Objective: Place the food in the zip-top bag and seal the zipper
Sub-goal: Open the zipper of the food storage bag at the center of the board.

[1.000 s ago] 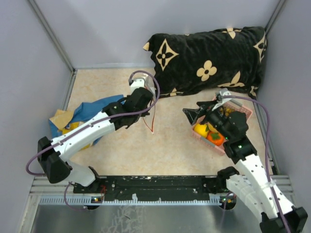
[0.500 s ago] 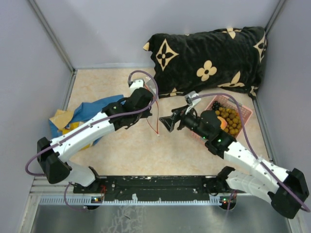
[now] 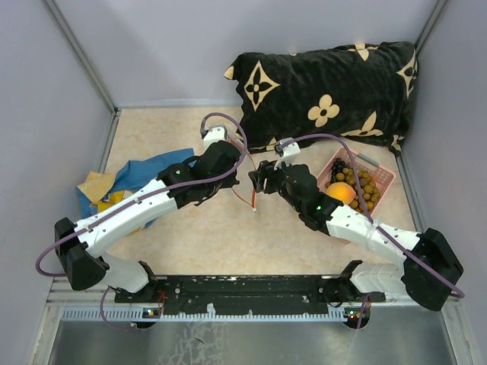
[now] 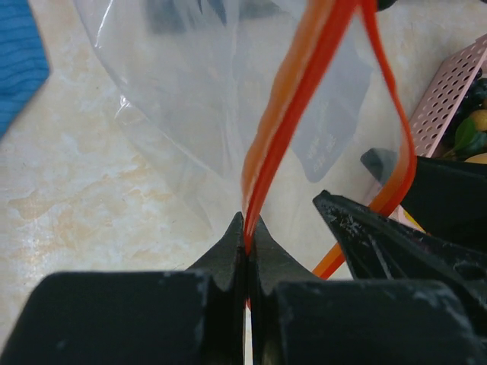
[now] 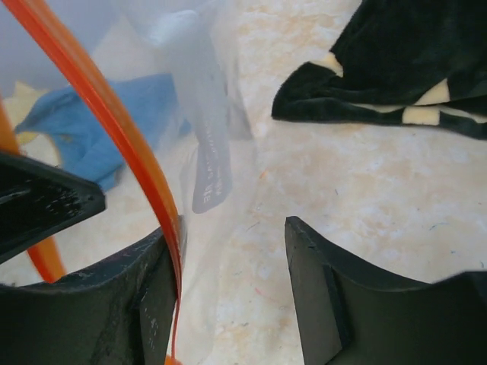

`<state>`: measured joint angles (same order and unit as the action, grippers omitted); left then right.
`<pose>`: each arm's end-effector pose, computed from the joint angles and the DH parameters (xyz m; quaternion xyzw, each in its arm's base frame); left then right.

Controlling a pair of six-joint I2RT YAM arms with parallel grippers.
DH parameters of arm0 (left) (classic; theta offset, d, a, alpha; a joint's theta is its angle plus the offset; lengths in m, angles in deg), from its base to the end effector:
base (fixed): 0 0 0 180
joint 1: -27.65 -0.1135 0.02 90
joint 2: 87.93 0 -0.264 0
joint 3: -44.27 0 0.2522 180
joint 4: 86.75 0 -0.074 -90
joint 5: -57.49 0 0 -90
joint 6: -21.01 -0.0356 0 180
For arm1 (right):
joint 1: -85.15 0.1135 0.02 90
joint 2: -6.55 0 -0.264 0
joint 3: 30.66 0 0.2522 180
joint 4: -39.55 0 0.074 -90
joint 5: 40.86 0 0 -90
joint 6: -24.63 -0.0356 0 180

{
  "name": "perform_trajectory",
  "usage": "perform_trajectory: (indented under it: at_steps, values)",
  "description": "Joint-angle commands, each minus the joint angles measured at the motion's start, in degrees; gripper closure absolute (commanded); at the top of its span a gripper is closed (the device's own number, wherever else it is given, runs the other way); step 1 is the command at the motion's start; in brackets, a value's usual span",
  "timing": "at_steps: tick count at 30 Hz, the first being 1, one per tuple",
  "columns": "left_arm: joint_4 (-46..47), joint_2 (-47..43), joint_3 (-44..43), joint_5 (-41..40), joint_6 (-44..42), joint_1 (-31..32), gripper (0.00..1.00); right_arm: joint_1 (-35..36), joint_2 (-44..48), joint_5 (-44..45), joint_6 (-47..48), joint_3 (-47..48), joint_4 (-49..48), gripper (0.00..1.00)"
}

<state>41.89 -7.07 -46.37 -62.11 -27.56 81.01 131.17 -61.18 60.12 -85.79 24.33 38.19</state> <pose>0.1962 -0.2343 0.3473 -0.0126 0.8879 -0.1341 0.4399 0.1943 0.1916 0.2807 -0.1115 0.7645 0.2836 0.5681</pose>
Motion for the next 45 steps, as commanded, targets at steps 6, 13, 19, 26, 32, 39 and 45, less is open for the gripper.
perform_trajectory:
  at_steps: [6,13,19,26,32,39,45]
  values:
    - [-5.81,-3.09,0.58,-1.24,1.79,0.43,1.0,0.31,-2.1,6.31,1.2,2.34,-4.77,0.95]
    - [-10.95,-6.47,2.16,-5.99,4.22,0.37,1.0,0.3,-2.49,8.43,0.21,3.13,-1.88,1.0]
    - [-2.76,-8.72,6.41,-2.0,2.24,0.38,0.87,1.8,-1.4,8.94,-2.06,4.07,0.32,1.0]
    - [11.79,-12.47,15.64,5.52,1.87,0.41,0.55,4.91,-1.15,12.99,-5.96,5.73,2.79,1.0]
    - [16.76,-14.58,20.61,7.94,6.52,0.55,0.39,6.16,-0.75,15.01,-8.05,5.62,3.09,1.0]
    - [22.55,-16.39,26.0,1.2,11.74,2.5,0.39,8.58,-0.83,18.86,-9.98,5.52,3.39,1.0]
    - [22.67,-15.36,25.52,-6.5,11.04,4.28,0.49,9.48,-0.66,19.67,-10.12,5.61,4.35,1.0]
